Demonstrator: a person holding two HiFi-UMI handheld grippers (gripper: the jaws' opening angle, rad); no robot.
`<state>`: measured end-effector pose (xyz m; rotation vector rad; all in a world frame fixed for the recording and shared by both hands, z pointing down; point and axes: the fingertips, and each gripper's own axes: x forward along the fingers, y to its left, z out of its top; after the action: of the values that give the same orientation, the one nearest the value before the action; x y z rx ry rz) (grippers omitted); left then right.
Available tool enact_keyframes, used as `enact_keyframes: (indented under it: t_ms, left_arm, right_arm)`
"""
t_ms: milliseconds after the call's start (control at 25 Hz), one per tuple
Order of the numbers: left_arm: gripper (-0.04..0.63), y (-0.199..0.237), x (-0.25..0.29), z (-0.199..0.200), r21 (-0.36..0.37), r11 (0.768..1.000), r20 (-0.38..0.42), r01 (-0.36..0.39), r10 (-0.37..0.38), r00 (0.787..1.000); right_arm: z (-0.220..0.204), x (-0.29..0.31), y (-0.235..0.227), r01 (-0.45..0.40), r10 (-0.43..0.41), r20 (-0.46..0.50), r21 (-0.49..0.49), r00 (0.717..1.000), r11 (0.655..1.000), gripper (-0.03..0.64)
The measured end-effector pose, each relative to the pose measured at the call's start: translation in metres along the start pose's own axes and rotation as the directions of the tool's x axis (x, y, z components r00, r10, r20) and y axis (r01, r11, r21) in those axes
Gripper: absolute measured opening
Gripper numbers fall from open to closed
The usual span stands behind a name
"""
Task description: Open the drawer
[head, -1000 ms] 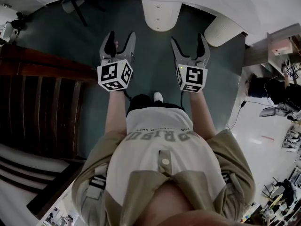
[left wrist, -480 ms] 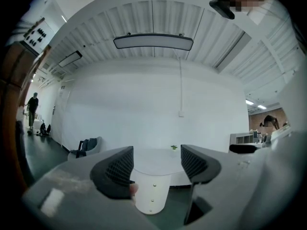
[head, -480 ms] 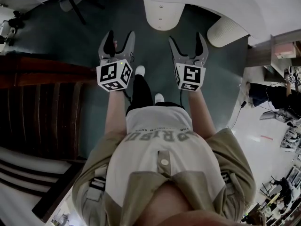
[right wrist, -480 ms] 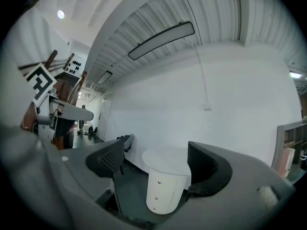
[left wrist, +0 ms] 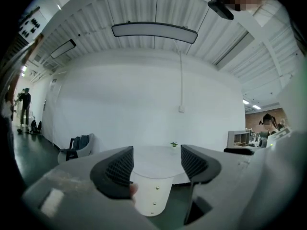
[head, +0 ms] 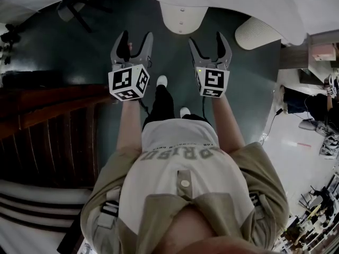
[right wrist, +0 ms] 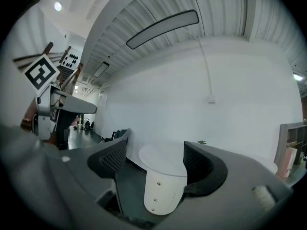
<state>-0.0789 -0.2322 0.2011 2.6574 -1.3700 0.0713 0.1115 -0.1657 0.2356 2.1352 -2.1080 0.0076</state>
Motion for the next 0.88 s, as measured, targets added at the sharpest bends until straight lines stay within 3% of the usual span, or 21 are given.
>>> enact_keyframes:
  t_ms: [200,440,880]
  left_arm:
    - [0.322,0.023,0.032,-0.016,0.000,1.000,-0.030,0.021,-0.021,0.999]
    - [0.322,0.047,0.065,-0.046,-0.009,0.999,-0.058,0.044,-0.045,0.997]
    - [0.322,0.065,0.120,-0.137,-0.033,0.993,-0.149,0.111,-0.114,0.982]
  right_arm:
    - [-0.030,0.052,0.007,0.001,-0.001,-0.050,-0.002,0.999,1.000,0.376]
    - [-0.099,0.112,0.015,0.002,-0.003,-0.152,-0.009,0.988,1.000,0.345]
    - [-0.231,0.192,0.011,0.054,-0.051,-0.299,0.004,0.953,0.999,0.337]
